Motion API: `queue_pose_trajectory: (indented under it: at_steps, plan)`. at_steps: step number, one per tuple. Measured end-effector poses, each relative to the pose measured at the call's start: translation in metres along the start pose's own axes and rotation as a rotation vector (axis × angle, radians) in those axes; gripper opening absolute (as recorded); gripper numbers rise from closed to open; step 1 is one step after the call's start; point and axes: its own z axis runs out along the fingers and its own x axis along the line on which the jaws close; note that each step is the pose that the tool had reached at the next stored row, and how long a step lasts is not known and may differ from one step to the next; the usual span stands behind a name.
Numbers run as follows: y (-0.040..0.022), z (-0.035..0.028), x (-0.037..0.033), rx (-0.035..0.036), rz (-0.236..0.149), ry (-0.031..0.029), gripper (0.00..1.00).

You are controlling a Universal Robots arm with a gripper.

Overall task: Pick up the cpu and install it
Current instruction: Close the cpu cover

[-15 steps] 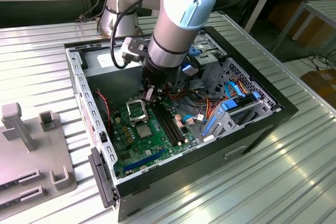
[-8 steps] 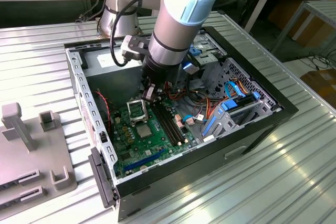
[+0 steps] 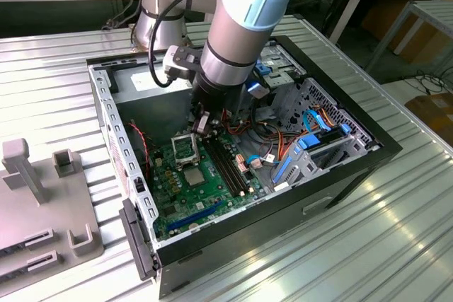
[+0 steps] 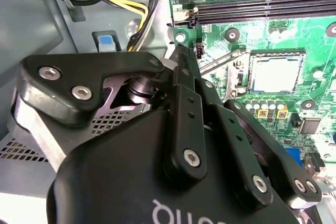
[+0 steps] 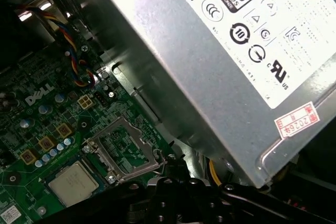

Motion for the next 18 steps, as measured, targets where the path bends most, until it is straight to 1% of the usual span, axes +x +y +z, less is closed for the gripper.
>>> queue_pose_trajectory:
  at_steps: [6, 14, 18]
  plan:
    - [0.0007, -0.0045, -0.0003, 0.0003, 0.000, 0.0002, 0.11]
    - [0.0012, -0.0089, 0.0004, 0.0002, 0.000, 0.0002, 0.11]
    - [0.0011, -0.0098, 0.0008, 0.0002, 0.000, 0.0002, 0.11]
